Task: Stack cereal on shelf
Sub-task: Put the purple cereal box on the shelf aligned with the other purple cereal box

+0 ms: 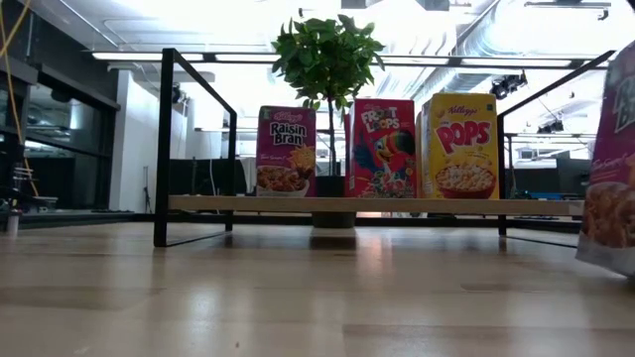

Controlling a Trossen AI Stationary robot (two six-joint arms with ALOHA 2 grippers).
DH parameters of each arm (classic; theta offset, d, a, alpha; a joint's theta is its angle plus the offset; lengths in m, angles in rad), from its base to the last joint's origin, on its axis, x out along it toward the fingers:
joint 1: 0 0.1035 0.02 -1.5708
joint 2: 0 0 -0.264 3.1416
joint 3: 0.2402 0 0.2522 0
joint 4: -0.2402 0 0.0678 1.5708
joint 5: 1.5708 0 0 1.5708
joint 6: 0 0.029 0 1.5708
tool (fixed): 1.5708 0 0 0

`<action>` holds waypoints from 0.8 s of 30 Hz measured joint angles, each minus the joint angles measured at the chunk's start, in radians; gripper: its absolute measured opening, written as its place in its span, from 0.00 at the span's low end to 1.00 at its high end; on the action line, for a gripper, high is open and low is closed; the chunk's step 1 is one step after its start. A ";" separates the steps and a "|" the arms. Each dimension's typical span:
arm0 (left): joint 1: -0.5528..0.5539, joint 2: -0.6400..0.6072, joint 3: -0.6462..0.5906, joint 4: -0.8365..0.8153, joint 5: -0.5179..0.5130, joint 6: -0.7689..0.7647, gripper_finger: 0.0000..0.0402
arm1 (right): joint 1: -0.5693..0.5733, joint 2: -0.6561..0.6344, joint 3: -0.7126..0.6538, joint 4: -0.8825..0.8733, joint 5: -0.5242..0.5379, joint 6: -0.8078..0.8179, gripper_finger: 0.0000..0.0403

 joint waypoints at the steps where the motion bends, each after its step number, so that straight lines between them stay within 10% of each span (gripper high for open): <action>1: 0.000 0.000 0.000 0.000 0.000 0.000 0.54 | 0.003 -0.001 0.000 -0.007 0.000 0.013 0.59; 12: 0.000 0.000 0.000 -0.001 -0.001 0.000 0.54 | 0.057 -0.117 0.000 -0.073 0.253 0.485 0.59; 20: 0.000 0.000 0.000 0.000 -0.001 0.000 0.54 | 0.114 -0.251 0.001 -0.250 0.630 1.361 0.59; 24: 0.000 0.000 0.000 0.000 -0.001 0.000 0.54 | 0.136 -0.278 -0.001 -0.202 0.658 1.467 0.59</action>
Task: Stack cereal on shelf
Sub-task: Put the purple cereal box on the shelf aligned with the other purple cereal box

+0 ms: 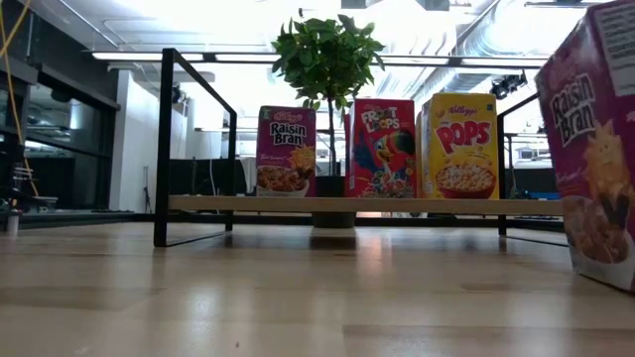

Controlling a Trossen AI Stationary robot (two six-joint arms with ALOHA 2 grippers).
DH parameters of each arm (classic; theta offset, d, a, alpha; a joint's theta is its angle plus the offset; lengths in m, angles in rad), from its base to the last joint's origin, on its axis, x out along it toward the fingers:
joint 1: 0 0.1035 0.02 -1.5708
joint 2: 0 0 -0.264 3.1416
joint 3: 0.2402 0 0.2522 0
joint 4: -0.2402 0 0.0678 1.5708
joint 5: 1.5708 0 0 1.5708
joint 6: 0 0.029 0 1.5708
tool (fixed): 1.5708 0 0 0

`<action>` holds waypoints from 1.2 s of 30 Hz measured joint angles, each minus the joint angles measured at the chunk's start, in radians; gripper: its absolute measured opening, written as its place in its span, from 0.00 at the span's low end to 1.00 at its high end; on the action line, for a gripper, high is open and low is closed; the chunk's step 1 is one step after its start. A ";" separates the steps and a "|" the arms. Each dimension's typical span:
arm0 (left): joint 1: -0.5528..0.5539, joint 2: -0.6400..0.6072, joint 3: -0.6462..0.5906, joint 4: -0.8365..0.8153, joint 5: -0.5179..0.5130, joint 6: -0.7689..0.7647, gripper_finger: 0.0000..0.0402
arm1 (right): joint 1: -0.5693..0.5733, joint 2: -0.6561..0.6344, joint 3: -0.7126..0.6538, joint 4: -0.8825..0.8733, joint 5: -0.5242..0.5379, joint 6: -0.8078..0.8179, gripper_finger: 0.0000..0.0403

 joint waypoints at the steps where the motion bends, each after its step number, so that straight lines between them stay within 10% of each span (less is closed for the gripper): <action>1: 0.000 0.000 0.000 0.000 0.000 0.000 0.54 | 0.000 -0.002 0.000 0.001 0.006 0.000 0.59; 18: 0.000 0.000 0.000 0.000 0.000 0.003 0.54 | -0.081 0.004 0.000 0.180 -0.102 -0.164 0.59; 27: 0.000 0.000 0.000 0.001 0.000 0.003 0.54 | -0.045 0.108 -0.001 0.139 -0.381 0.185 0.59; 36: 0.000 0.000 0.000 0.005 0.000 0.034 0.54 | -0.027 0.207 -0.001 0.141 -0.402 0.343 0.59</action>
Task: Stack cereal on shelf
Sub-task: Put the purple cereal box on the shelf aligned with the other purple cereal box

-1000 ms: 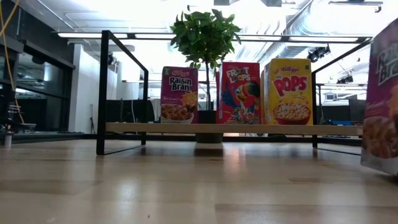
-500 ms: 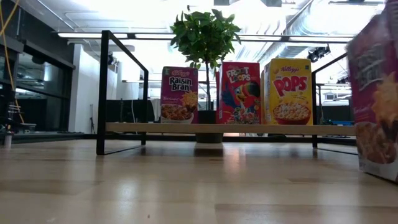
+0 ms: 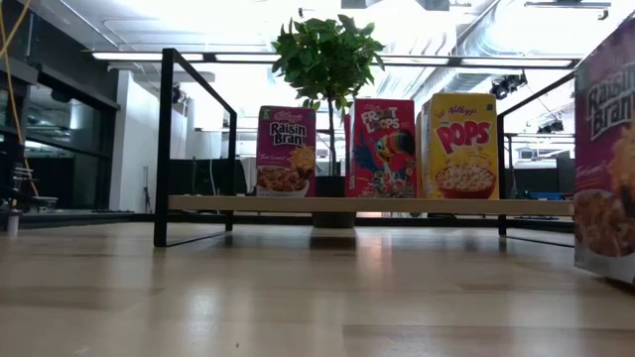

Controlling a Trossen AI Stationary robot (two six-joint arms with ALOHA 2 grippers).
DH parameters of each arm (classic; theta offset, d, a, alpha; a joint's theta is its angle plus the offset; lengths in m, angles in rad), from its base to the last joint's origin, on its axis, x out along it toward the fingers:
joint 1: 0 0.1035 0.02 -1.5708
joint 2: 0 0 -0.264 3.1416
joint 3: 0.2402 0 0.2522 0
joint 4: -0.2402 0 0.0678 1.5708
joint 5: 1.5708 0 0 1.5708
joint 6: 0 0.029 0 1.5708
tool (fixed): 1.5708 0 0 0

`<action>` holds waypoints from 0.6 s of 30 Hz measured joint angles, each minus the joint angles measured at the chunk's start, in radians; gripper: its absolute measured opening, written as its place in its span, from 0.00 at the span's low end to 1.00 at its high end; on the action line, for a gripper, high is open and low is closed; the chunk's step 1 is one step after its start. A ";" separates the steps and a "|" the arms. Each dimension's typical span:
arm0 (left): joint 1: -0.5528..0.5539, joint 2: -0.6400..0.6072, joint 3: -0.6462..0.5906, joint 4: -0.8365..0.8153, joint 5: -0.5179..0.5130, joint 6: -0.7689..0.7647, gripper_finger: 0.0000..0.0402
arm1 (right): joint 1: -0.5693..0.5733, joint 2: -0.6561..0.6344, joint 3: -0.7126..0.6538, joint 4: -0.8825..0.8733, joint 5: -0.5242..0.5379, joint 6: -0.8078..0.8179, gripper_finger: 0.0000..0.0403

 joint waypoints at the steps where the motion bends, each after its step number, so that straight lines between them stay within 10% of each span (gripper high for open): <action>1: 0.000 0.000 0.000 0.000 0.000 0.000 0.54 | 0.000 0.007 0.000 0.000 0.007 0.006 0.59; 18: 0.000 0.000 0.000 0.010 0.000 0.001 0.54 | -0.018 0.026 0.000 -0.003 0.089 -0.079 0.59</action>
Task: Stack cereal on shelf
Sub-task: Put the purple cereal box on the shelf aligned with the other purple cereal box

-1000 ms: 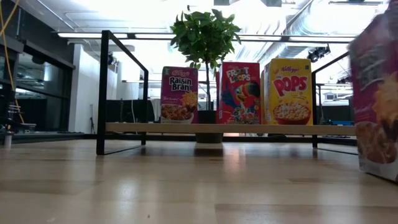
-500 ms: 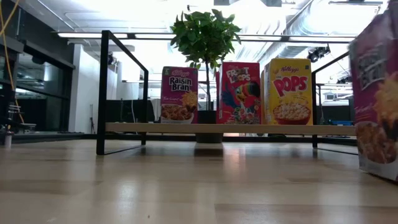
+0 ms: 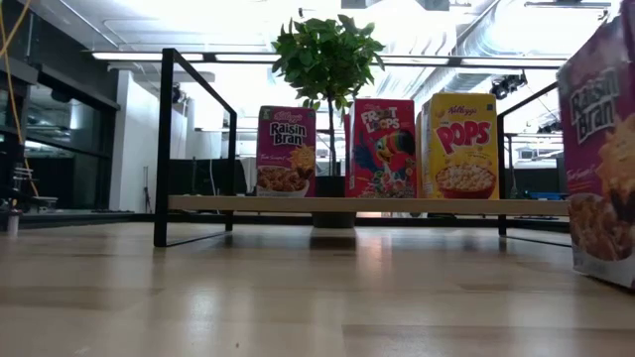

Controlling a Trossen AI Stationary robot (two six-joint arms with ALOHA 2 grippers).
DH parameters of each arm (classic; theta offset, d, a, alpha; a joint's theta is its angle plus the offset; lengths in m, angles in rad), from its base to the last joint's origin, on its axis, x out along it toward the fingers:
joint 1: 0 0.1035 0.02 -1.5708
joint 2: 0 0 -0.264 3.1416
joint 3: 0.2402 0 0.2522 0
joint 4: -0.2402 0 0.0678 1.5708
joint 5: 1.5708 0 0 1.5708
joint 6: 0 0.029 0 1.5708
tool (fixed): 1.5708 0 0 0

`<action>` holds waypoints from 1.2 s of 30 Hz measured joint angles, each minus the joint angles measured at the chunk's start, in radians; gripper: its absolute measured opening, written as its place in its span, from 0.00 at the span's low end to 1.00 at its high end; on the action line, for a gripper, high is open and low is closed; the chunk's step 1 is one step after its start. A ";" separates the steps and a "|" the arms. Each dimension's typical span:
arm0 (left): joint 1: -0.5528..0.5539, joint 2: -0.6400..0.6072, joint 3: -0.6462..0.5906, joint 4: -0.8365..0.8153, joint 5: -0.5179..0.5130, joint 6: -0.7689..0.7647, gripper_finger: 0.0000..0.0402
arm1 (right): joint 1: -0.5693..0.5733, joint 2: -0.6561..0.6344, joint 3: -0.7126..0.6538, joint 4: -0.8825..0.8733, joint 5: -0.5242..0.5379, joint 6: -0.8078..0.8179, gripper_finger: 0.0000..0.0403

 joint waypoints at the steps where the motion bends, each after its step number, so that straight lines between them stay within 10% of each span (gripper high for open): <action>1: 0.000 0.000 0.000 0.003 0.000 0.000 0.54 | 0.000 0.000 0.000 0.002 0.000 -0.025 0.59; 36: 0.000 0.000 0.000 0.003 0.000 0.001 0.54 | -0.008 0.000 0.000 -0.110 -0.061 -0.042 0.70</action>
